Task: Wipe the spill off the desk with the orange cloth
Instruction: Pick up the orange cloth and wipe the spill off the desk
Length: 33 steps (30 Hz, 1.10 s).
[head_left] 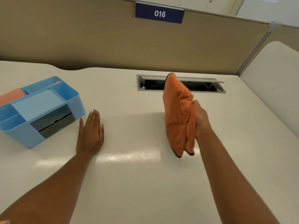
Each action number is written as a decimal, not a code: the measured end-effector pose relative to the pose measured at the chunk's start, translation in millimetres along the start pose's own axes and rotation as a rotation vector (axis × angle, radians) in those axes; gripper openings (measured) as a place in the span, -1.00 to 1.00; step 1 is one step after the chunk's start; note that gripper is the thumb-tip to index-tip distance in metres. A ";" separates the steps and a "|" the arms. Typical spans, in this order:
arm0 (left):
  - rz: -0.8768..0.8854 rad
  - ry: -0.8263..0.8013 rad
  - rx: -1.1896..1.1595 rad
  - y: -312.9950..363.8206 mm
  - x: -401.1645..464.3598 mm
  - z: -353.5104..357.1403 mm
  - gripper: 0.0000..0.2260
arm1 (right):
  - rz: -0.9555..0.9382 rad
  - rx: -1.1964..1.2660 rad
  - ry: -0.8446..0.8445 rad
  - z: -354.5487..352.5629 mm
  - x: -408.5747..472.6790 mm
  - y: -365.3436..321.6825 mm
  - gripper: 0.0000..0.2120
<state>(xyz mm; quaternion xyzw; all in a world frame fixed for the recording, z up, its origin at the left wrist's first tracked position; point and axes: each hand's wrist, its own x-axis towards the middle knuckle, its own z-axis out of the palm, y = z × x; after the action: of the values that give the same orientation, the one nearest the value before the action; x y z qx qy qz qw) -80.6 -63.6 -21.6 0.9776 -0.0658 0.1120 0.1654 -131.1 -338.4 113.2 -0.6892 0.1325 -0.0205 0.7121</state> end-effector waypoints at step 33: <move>-0.095 0.237 0.047 -2.9 10.9 -37.5 -0.52 | -0.139 -1.399 -0.418 105.6 17.9 65.2 -0.49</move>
<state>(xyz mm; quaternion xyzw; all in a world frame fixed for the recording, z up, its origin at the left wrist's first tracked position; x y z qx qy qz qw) -77.0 -49.1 14.6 0.9631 0.0032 0.2205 0.1541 -100.9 -235.9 47.6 -0.9790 -0.0678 0.1557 0.1131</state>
